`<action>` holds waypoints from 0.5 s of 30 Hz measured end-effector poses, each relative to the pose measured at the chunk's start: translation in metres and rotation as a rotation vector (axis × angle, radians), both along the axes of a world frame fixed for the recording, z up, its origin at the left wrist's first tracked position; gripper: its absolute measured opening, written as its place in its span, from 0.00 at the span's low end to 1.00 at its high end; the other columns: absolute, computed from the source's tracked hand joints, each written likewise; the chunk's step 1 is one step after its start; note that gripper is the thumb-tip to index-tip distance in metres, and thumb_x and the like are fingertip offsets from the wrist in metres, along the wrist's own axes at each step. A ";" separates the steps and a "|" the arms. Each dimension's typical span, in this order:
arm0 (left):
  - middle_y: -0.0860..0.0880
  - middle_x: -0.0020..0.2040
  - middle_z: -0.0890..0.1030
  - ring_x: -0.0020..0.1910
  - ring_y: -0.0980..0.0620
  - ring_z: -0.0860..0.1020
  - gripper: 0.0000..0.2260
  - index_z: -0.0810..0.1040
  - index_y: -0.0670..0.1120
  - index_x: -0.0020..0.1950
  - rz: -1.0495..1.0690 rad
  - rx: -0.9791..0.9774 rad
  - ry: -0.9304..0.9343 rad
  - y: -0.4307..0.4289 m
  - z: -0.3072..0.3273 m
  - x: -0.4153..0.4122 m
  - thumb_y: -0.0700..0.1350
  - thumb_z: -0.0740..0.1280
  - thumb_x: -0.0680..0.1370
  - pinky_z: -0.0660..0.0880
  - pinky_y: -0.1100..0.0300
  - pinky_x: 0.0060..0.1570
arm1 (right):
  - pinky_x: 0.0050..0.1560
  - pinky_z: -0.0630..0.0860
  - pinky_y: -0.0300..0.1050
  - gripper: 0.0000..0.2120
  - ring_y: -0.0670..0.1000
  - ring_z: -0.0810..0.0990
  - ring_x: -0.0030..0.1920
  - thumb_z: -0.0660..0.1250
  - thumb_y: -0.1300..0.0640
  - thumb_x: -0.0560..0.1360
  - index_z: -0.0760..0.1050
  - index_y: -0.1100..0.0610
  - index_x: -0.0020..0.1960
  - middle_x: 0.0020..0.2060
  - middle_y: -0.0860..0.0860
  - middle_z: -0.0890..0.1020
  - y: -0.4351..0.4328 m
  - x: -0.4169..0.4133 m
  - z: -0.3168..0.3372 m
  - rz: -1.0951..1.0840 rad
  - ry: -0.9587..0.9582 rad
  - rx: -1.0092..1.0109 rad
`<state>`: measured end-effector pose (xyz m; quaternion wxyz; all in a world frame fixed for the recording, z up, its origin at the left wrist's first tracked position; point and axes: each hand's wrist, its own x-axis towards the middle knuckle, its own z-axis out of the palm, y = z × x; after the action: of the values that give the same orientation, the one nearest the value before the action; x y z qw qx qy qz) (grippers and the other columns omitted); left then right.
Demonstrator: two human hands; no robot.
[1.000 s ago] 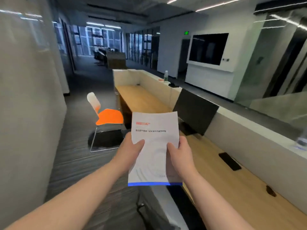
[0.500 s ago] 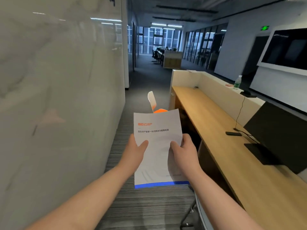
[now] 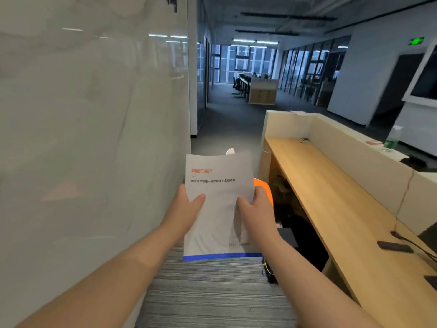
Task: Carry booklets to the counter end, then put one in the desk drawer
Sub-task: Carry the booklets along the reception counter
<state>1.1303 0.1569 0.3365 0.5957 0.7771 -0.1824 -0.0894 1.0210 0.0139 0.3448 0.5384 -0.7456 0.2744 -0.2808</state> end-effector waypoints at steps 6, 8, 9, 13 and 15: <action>0.50 0.61 0.82 0.59 0.48 0.81 0.16 0.72 0.45 0.66 0.005 0.014 -0.024 -0.037 -0.007 0.138 0.45 0.67 0.80 0.76 0.47 0.63 | 0.42 0.77 0.42 0.10 0.44 0.79 0.48 0.63 0.58 0.81 0.72 0.53 0.62 0.50 0.45 0.80 -0.040 0.141 -0.018 0.029 -0.022 0.011; 0.50 0.62 0.81 0.60 0.48 0.80 0.16 0.72 0.45 0.67 0.013 0.005 -0.011 -0.054 -0.015 0.185 0.44 0.66 0.80 0.76 0.48 0.63 | 0.40 0.75 0.40 0.10 0.43 0.79 0.47 0.63 0.59 0.81 0.72 0.53 0.62 0.47 0.41 0.79 -0.057 0.191 -0.027 0.019 -0.014 0.001; 0.50 0.62 0.81 0.60 0.48 0.80 0.16 0.72 0.45 0.67 0.012 -0.002 -0.003 -0.063 -0.019 0.212 0.45 0.66 0.81 0.76 0.48 0.62 | 0.40 0.76 0.40 0.11 0.43 0.79 0.46 0.63 0.59 0.81 0.72 0.54 0.63 0.47 0.40 0.79 -0.066 0.218 -0.030 0.015 -0.011 -0.005; 0.51 0.61 0.81 0.60 0.49 0.80 0.15 0.72 0.47 0.66 -0.030 -0.020 0.017 -0.101 -0.022 0.317 0.44 0.66 0.80 0.76 0.51 0.60 | 0.37 0.75 0.40 0.11 0.44 0.78 0.45 0.63 0.57 0.81 0.70 0.56 0.63 0.46 0.41 0.78 -0.105 0.318 -0.033 -0.025 0.014 -0.033; 0.51 0.62 0.81 0.60 0.49 0.79 0.15 0.72 0.46 0.66 -0.056 -0.059 0.003 -0.123 -0.013 0.366 0.43 0.66 0.80 0.75 0.54 0.57 | 0.36 0.73 0.38 0.10 0.43 0.78 0.45 0.64 0.54 0.82 0.70 0.55 0.62 0.47 0.42 0.78 -0.124 0.364 -0.024 -0.036 0.021 -0.055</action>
<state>1.4963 0.0340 0.3231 0.6160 0.7536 -0.2055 -0.1018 1.3851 -0.1099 0.3209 0.5098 -0.7579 0.2858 -0.2899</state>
